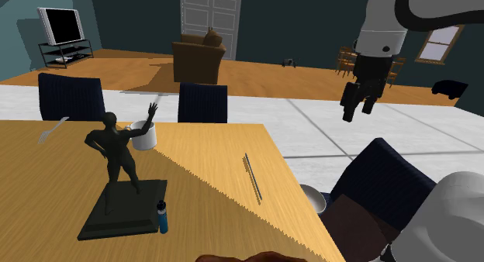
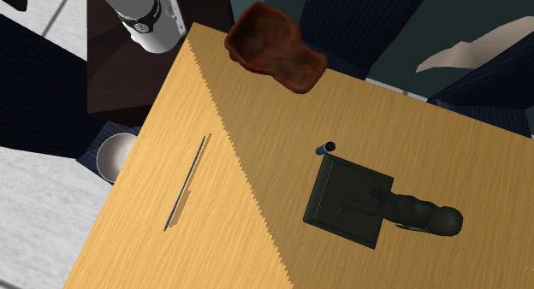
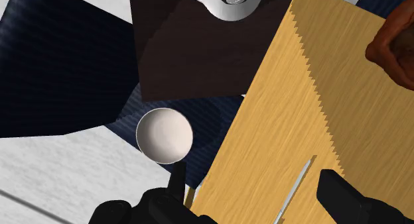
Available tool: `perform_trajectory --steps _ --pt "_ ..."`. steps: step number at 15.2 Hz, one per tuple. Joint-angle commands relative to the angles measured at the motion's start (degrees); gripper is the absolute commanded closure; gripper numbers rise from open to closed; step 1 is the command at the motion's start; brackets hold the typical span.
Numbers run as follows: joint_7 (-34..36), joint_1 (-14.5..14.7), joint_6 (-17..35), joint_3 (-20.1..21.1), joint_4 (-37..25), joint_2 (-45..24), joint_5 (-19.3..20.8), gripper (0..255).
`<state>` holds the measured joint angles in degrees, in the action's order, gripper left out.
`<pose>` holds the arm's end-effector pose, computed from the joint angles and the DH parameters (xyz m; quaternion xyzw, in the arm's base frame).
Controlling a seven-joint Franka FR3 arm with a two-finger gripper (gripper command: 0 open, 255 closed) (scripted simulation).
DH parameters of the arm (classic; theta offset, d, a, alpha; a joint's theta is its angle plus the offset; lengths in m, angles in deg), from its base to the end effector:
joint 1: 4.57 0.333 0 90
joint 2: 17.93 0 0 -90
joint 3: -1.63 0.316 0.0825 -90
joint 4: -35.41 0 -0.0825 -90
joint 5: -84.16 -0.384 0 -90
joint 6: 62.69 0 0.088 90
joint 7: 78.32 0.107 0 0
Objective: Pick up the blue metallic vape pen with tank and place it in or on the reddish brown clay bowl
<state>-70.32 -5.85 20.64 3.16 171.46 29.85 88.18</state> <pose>0.2812 -0.0044 0.5867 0.9953 -0.0748 -0.0400 0.0477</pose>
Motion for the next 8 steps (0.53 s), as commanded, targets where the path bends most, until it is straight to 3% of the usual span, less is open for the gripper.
perform_trajectory --steps 1,8 --pt "0.0 0.0 0.0 0.0 0.0 0.0 0.0 0" --pt "8.84 2.49 8.18 7.46 2.77 -4.95 -6.45 0"
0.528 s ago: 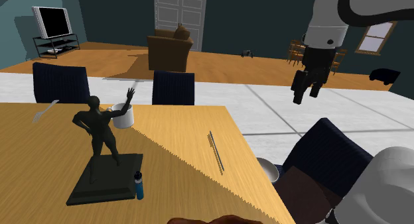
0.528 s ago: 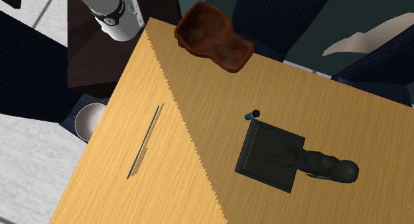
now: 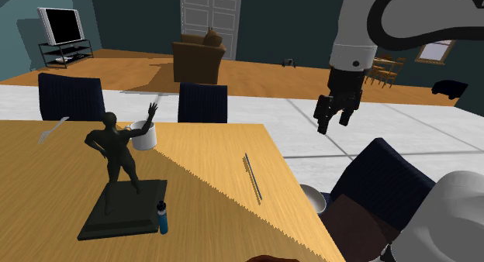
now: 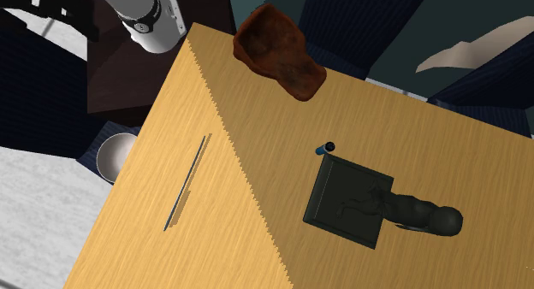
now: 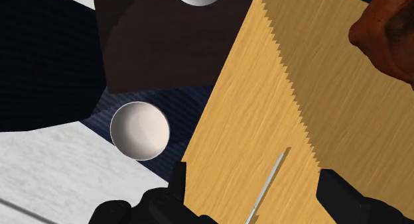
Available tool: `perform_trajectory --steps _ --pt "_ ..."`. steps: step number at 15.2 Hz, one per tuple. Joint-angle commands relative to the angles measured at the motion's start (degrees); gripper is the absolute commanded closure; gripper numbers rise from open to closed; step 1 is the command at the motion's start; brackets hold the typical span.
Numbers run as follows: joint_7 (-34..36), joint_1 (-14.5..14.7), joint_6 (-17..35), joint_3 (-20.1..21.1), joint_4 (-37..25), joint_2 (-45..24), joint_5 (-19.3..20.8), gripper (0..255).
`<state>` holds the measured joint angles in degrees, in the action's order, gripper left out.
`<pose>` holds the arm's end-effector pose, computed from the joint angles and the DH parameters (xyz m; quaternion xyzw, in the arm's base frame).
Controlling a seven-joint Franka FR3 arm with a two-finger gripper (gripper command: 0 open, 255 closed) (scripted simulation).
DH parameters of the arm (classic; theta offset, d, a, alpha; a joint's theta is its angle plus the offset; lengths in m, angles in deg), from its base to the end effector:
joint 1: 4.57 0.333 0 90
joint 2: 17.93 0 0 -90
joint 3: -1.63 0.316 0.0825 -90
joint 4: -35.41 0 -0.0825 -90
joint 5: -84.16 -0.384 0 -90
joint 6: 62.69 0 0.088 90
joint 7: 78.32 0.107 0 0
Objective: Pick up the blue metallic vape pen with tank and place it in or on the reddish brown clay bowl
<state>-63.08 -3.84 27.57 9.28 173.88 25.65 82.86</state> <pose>0.3073 0.0566 0.5520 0.9953 -0.0804 -0.0353 0.0419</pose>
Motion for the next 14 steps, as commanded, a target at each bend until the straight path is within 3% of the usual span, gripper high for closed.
perform_trajectory --steps 1,8,14 --pt "2.82 0.81 2.5 2.41 0.46 -1.76 -1.92 0" --pt "11.24 2.53 11.45 10.0 -0.79 -10.85 -6.17 0" --pt "18.79 3.02 18.79 16.44 -4.71 -21.04 -7.01 0"
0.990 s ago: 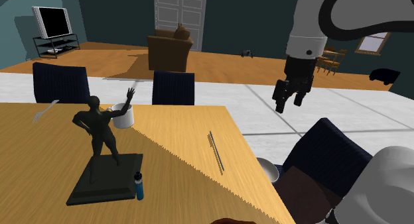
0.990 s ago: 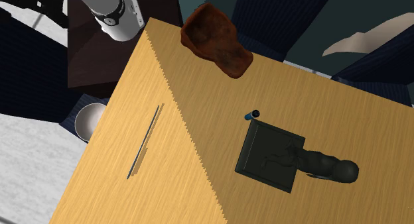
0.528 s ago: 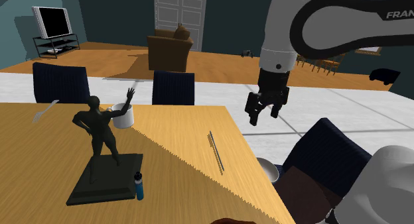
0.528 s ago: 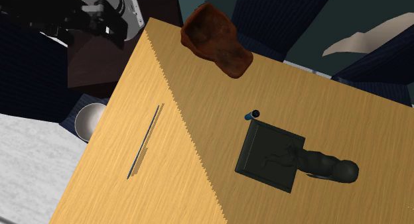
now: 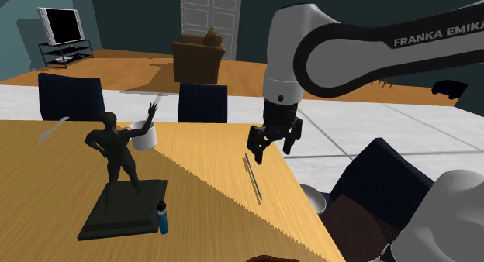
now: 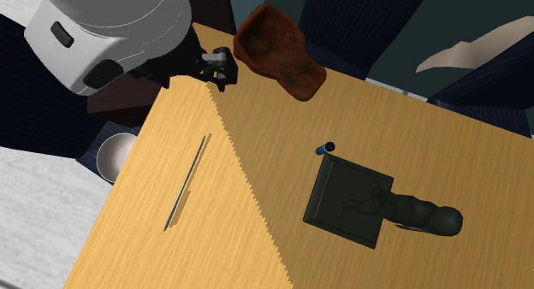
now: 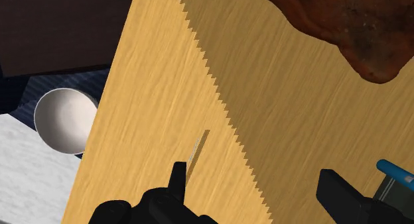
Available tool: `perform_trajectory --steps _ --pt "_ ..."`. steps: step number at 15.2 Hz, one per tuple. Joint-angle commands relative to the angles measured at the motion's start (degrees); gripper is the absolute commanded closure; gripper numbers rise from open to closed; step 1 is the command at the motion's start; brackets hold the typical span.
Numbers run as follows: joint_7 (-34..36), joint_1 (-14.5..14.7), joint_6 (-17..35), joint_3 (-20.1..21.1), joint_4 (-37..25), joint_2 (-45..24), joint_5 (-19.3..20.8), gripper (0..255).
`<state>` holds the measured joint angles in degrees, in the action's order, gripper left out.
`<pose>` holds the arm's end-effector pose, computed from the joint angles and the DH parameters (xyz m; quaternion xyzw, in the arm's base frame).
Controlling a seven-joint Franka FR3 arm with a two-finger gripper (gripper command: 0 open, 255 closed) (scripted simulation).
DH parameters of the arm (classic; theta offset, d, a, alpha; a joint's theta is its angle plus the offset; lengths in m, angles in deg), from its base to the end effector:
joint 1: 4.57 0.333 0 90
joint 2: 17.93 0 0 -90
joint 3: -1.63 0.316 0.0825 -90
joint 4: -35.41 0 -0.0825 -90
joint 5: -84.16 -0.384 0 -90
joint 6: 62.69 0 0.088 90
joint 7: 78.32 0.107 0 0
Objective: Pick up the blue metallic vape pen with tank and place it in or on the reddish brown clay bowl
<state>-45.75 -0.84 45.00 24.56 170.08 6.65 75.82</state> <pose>0.3678 0.2074 0.4741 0.9948 -0.0953 -0.0236 0.0275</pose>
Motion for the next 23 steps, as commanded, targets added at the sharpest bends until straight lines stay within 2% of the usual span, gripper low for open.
perform_trajectory --steps 1,6,12,15,19,22,23 --pt "2.81 0.04 2.5 2.21 -1.81 -3.93 0.24 0" --pt "10.21 0.1 7.53 7.09 -7.38 -14.2 3.11 0" --pt "20.44 1.61 11.37 11.04 -16.51 -28.19 10.66 0" --pt "25.45 3.81 12.05 11.48 -22.18 -35.51 15.31 0" --pt "30.98 8.13 11.69 10.62 -31.01 -45.11 20.97 0" --pt "34.0 12.0 10.61 9.3 -38.7 -52.15 24.38 0" --pt "34.12 12.27 10.54 9.17 -39.16 -52.52 24.51 0"
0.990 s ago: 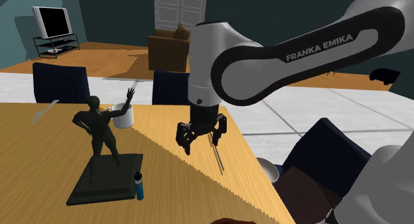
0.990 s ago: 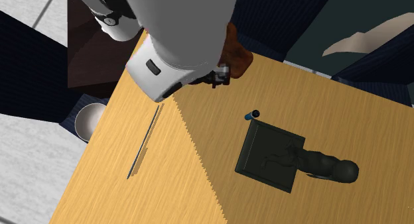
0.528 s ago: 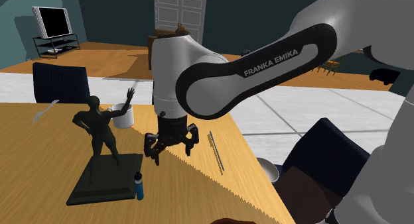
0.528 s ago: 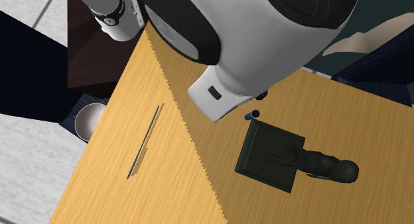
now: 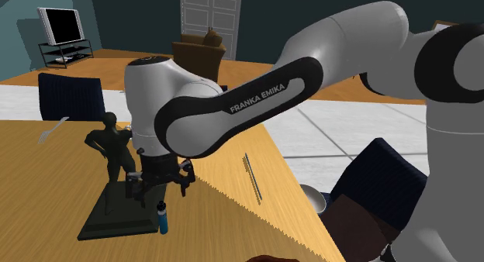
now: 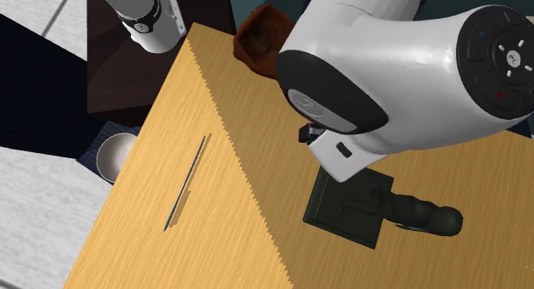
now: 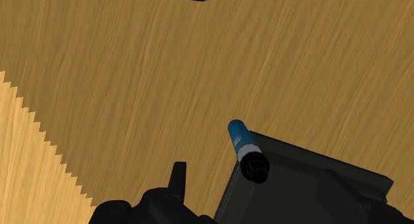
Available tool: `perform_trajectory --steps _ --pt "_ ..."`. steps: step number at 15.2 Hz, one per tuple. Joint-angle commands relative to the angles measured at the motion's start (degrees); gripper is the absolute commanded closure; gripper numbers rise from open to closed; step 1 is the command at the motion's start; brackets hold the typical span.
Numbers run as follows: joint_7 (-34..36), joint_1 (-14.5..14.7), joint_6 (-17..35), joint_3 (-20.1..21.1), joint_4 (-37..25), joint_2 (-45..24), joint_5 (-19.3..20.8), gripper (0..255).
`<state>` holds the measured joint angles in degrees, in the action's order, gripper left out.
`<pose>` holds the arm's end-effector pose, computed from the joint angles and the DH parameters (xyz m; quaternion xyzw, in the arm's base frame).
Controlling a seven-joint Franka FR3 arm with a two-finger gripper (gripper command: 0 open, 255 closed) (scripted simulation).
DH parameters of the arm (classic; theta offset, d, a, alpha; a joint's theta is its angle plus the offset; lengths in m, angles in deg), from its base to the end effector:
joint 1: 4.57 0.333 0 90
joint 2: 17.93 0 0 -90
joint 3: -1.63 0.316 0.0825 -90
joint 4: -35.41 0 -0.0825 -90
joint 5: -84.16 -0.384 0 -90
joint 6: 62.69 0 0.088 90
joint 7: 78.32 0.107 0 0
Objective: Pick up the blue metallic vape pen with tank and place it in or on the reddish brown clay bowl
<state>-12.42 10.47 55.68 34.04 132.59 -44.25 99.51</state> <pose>0.4829 0.4477 0.3614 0.9929 -0.1188 -0.0051 0.0025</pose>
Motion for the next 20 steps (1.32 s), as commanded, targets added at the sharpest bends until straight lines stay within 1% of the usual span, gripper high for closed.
perform_trajectory --steps 1,7,15,16,20 --pt "0.92 1.05 0.47 -0.47 -1.34 -1.94 1.02 0" --pt "1.87 1.58 4.35 -1.42 0.46 -4.29 2.56 0" --pt "1.86 1.58 4.34 -1.42 0.45 -4.29 2.55 0" --pt "1.86 1.58 4.34 -1.42 0.45 -4.29 2.55 255" --pt "1.86 1.58 4.33 -1.42 0.44 -4.3 2.56 255"
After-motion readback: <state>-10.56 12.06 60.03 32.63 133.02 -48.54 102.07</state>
